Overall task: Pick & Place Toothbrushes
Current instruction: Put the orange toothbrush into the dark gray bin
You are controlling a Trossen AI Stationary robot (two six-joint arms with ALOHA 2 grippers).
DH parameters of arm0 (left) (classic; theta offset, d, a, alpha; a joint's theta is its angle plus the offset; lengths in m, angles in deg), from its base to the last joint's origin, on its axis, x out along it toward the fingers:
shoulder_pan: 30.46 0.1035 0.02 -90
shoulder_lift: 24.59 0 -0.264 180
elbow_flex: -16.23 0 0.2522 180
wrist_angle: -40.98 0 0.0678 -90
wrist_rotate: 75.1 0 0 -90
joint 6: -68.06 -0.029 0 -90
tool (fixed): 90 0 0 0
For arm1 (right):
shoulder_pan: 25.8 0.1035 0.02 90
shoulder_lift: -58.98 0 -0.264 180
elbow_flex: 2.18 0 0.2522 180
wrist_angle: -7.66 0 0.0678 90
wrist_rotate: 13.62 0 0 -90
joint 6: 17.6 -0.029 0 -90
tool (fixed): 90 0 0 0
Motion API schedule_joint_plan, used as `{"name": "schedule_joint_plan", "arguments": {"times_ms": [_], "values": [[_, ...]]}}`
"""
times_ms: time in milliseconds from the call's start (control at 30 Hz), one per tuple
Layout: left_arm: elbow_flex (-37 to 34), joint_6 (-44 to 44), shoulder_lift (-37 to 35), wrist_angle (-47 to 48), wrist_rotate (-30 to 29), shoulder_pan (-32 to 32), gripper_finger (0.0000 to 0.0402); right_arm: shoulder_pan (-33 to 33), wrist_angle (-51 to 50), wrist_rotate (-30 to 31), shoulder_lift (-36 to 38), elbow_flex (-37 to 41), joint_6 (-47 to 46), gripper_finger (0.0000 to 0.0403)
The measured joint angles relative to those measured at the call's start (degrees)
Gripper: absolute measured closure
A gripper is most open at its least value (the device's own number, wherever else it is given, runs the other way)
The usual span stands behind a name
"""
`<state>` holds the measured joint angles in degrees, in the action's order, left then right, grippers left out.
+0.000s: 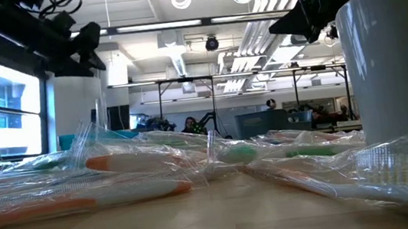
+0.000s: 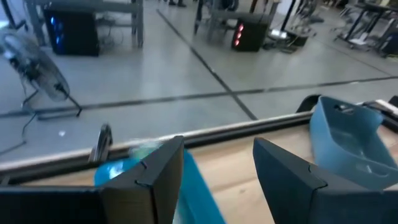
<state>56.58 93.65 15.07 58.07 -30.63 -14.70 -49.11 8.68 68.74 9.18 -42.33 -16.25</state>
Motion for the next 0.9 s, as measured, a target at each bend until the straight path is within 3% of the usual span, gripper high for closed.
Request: {"name": "schedule_joint_plan", "arguments": {"times_ms": [733, 900], "values": [[0.0, -2.7, 0.0, -2.0, 0.1, 0.0, 0.0211, 0.0, 0.0, 0.0, 0.0, 0.0, 0.3, 0.0399], [0.0, -3.9, 0.0, -2.0, 3.0, 0.0, 0.0211, 0.0, 0.0, 0.0, 0.0, 0.0, 0.4, 0.0399]]}}
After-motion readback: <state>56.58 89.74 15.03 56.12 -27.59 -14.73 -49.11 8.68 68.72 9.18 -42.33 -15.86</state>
